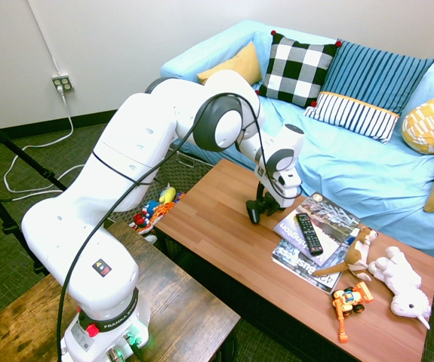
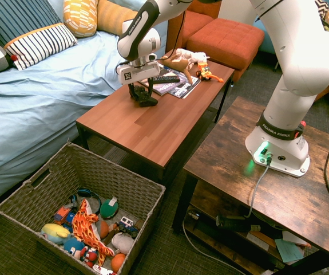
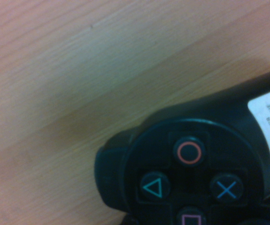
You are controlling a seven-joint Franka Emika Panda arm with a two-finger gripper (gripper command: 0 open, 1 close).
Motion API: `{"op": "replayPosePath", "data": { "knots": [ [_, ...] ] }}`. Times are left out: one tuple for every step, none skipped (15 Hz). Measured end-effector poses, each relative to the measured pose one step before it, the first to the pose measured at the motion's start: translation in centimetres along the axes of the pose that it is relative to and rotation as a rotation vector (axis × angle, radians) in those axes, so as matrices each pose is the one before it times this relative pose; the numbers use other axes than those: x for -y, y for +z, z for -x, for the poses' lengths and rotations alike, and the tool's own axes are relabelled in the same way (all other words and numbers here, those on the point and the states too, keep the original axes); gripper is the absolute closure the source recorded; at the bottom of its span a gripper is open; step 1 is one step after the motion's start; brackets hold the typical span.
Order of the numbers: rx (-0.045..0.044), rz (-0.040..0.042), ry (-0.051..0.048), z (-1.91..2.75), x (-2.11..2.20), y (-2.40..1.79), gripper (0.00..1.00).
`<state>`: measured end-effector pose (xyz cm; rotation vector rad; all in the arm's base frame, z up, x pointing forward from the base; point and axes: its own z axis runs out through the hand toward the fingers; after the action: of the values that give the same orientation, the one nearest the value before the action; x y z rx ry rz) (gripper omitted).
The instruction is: Put the gamepad in the basket
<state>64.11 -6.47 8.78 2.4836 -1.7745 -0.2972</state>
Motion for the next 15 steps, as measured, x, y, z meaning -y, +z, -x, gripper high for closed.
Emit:
{"op": "replayPosePath", "data": {
  "knots": [
    [0.00401,-0.00298,-0.00348,-0.018,0.003,0.021,1.00],
    [0.00317,-0.00313,-0.00655,-0.087,-0.028,0.015,1.00],
    [0.00830,-0.00605,-0.00837,-0.212,-0.093,0.013,1.00],
    [0.00358,-0.00933,-0.01456,-0.345,-0.118,-0.054,1.00],
    [-0.00071,-0.01516,-0.01378,-0.362,-0.080,-0.275,1.00],
    [-0.00215,-0.01824,-0.01769,-0.224,-0.069,-0.610,1.00],
    [-0.00700,-0.02125,-0.02354,-0.033,-0.095,-0.931,1.00],
    [-0.00931,-0.02779,-0.02930,0.264,-0.119,-1.352,1.00],
    [-0.01393,-0.03296,-0.03437,0.574,-0.174,-1.825,1.00],
    [-0.01817,-0.03264,-0.03617,0.939,-0.036,-2.064,1.00],
    [-0.01767,-0.02890,-0.03445,1.349,0.134,-2.072,1.00],
    [-0.01736,-0.02311,-0.03250,1.852,0.423,-1.949,1.00],
    [-0.01881,-0.01751,-0.04351,2.473,0.744,-1.907,1.00],
    [-0.01921,-0.01066,-0.04354,2.874,0.902,-1.672,1.00],
    [-0.02063,-0.00525,-0.03871,3.370,1.070,-1.626,1.00]
  ]
}}
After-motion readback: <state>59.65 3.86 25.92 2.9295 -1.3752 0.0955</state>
